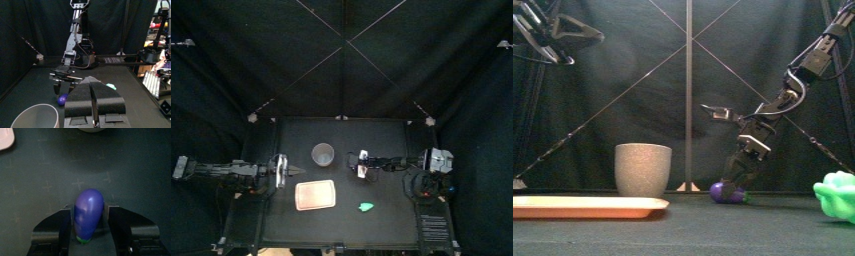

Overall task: Pick the eggplant then place it on the pink plate
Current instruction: Place eggplant on the pink plate

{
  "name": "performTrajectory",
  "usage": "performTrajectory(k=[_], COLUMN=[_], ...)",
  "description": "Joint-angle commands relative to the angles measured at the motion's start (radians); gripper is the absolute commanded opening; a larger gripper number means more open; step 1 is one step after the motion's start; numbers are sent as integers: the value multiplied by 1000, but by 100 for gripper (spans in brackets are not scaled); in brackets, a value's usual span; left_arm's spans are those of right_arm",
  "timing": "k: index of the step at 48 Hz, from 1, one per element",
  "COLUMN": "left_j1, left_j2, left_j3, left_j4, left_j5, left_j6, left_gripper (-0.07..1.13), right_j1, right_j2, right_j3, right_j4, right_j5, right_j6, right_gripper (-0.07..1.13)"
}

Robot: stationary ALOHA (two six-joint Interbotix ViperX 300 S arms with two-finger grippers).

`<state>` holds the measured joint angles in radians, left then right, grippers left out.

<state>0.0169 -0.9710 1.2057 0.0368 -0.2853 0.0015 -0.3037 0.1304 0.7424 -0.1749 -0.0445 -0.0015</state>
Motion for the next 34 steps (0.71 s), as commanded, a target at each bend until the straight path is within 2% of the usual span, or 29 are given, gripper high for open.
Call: performTrajectory(k=[1, 8, 19, 34], left_j1=[3, 2, 3, 3], left_j2=[2, 2, 2, -6], left_j3=[-12, -12, -12, -11], left_j4=[2, 0, 0, -2], left_j5=[-5, -5, -5, -5], left_j6=[0, 0, 0, 0], left_gripper=[-3, -3, -3, -3], right_j1=[3, 20, 172, 296], right_j2=[-12, -44, -98, 86], right_j3=[-15, -32, -178, -423], right_j4=[11, 35, 77, 97], right_j5=[0, 14, 34, 25], right_j6=[0, 6, 6, 3], right_gripper=[66, 65, 65, 65])
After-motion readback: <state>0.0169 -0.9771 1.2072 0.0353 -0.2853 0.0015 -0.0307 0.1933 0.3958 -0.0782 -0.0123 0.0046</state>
